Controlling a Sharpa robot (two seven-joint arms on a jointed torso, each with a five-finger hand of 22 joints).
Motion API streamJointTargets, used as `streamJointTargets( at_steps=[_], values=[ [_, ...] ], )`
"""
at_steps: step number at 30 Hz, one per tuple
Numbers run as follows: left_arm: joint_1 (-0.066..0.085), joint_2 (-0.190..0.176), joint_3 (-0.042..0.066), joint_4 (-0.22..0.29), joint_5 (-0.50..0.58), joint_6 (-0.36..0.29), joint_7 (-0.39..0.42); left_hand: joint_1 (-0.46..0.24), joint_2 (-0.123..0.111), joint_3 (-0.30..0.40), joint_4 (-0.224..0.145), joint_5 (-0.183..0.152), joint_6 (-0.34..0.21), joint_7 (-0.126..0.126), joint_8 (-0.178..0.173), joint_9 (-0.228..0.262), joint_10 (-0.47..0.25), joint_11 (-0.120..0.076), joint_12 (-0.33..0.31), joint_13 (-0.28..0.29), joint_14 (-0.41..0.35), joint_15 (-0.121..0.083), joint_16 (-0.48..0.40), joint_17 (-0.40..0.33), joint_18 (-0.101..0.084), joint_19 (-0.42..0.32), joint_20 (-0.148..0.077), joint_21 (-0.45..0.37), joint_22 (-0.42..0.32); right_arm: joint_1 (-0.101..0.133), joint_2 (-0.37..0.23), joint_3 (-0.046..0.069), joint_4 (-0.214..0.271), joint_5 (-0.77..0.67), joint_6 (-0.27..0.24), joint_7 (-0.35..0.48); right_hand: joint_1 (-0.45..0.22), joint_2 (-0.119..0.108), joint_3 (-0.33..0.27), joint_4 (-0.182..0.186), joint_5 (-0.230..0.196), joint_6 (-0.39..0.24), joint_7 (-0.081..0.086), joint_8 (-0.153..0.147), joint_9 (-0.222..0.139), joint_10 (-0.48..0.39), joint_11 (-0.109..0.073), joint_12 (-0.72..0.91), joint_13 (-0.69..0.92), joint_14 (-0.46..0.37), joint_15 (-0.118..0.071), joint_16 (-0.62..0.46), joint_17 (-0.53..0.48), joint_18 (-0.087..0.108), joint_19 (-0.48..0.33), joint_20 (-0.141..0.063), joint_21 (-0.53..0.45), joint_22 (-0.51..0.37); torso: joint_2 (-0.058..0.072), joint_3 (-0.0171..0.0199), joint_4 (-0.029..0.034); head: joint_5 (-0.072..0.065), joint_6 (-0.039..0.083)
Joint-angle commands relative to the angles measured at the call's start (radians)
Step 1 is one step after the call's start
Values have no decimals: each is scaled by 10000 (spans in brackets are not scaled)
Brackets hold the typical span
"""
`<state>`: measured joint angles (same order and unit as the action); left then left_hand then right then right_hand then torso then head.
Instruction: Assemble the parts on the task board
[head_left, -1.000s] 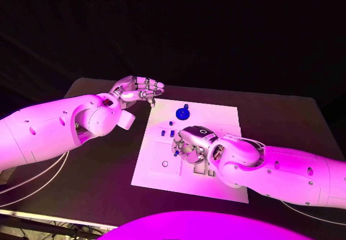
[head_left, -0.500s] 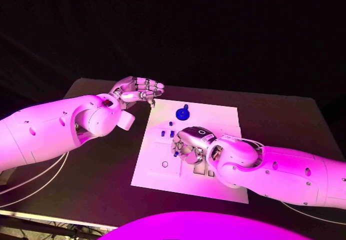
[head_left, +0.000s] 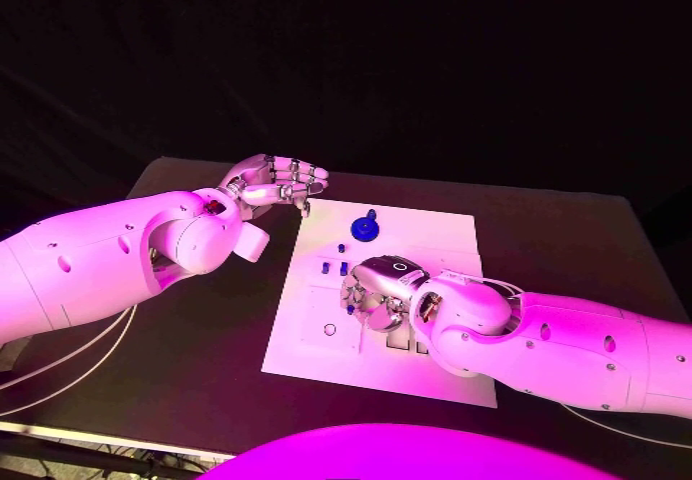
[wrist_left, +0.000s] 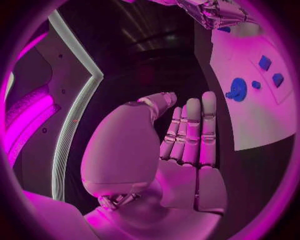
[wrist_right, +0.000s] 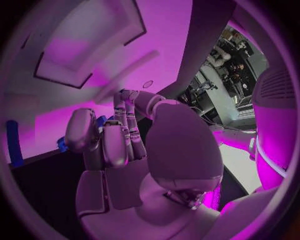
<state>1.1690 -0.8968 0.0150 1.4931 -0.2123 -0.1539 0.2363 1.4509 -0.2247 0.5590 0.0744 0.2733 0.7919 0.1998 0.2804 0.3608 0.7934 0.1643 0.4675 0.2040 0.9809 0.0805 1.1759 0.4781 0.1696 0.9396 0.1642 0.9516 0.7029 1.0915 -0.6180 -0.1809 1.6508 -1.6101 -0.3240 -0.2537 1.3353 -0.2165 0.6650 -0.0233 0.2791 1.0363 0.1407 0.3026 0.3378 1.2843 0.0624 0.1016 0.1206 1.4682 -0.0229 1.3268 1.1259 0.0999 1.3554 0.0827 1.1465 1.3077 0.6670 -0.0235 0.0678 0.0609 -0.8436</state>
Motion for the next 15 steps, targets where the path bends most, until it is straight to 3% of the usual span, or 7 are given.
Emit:
streamJointTargets(
  at_steps=[1,4,15],
  values=[
    [5,9,9,29,-50,216,-15,-40,84,-38,-45,35,-70,268,35,13,-70,-7,72,16,-84,-10,38,-14,159,-62,16,-11,2,-32,11,-36,-18,17,303,-9,-111,-103,-113,17,-38,-219,59,-148,-46,-226,97,-103,-39,209,128,33,15,-43,-54,65,-74,322,-1,-1,1,4,-7],
    [5,5,9,32,-58,231,-30,-40,84,-38,-45,35,-71,268,36,13,-73,-6,73,15,-84,-10,38,-14,159,-62,16,-11,2,-33,7,-40,-18,41,221,-13,-228,-177,-211,58,-41,-421,124,-293,-73,-401,170,-172,-60,196,193,34,-17,-46,-41,127,-93,318,2,-5,0,-1,-1],
    [5,-13,9,38,-71,276,-64,-40,84,-38,-45,35,-71,268,36,13,-73,-6,73,15,-84,-10,38,-14,159,-62,16,-11,2,-33,-223,-42,201,62,-165,-49,-245,-260,-272,38,-29,-733,117,-516,-107,-676,216,-222,-90,165,236,32,-71,-31,-29,190,-164,290,-10,-2,-3,-9,15]
  ],
)
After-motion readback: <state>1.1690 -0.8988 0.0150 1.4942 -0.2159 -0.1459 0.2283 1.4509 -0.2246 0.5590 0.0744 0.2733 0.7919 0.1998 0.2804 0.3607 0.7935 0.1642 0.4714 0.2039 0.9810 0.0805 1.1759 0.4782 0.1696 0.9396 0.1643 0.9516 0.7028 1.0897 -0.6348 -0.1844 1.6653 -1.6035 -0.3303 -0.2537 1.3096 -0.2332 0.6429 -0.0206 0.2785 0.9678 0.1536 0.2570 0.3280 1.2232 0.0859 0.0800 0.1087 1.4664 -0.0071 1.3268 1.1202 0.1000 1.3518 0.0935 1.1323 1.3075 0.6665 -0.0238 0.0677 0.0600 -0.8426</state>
